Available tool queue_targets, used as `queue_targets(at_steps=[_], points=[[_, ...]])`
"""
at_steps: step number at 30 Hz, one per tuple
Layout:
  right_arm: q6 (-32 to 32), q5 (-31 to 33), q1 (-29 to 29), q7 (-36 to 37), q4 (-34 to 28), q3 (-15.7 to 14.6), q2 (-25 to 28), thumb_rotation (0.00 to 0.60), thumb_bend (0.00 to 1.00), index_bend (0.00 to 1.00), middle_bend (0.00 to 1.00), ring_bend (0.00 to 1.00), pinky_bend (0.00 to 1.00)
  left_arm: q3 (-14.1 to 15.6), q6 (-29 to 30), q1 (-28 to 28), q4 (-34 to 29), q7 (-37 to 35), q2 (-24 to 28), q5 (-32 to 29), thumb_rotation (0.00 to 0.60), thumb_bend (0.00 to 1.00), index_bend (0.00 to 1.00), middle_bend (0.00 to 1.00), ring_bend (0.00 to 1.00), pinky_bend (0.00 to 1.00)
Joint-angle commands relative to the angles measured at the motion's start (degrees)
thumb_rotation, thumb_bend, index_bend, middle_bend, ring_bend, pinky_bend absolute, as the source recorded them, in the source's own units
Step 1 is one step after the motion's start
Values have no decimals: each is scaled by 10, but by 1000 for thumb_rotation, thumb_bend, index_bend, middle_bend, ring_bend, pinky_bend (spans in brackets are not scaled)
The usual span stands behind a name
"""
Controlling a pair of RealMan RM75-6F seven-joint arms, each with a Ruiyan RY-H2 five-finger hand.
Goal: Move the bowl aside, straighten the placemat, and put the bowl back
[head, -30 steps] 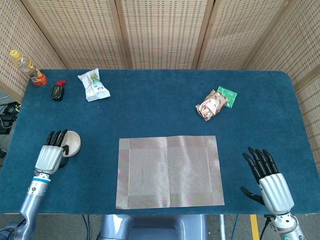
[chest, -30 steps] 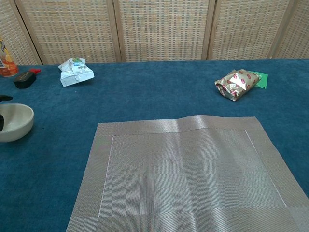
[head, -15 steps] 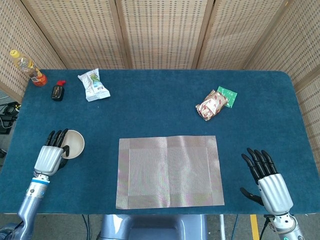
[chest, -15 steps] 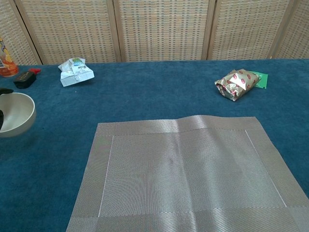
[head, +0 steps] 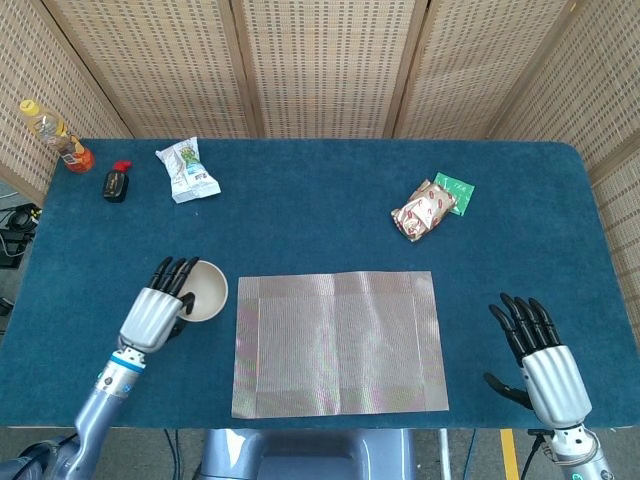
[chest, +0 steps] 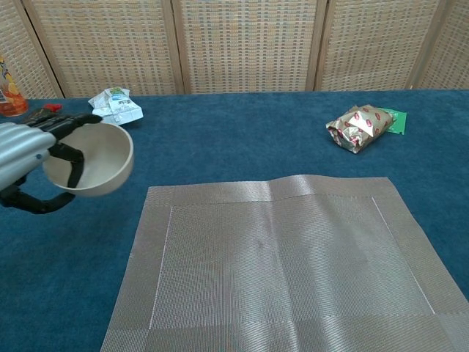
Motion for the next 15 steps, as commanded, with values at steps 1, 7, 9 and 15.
queue_targets(at_steps=[1,7,9,15], points=[[0,4,1,6,0,2,3,600,211,28,0,0,0,-9,-32,-30,-48,58,-24,8,600,522,617,0,0,0],[1,7,2,18,-1,5,8,600,211,28,0,0,0,-17,-93,-71,-75,132,-87,-5,600,522,612,0,0,0],[1,11,2,23,0,7,10,600,211,28,0,0,0,-19,-104,-81,-74,154,-105,-7,600,521,607,0,0,0],[-1,25,5,41,1,14,17,600,211,28,0,0,0,-30,-139,-105,-71,210,-159,-35,600,511,599,0,0,0]])
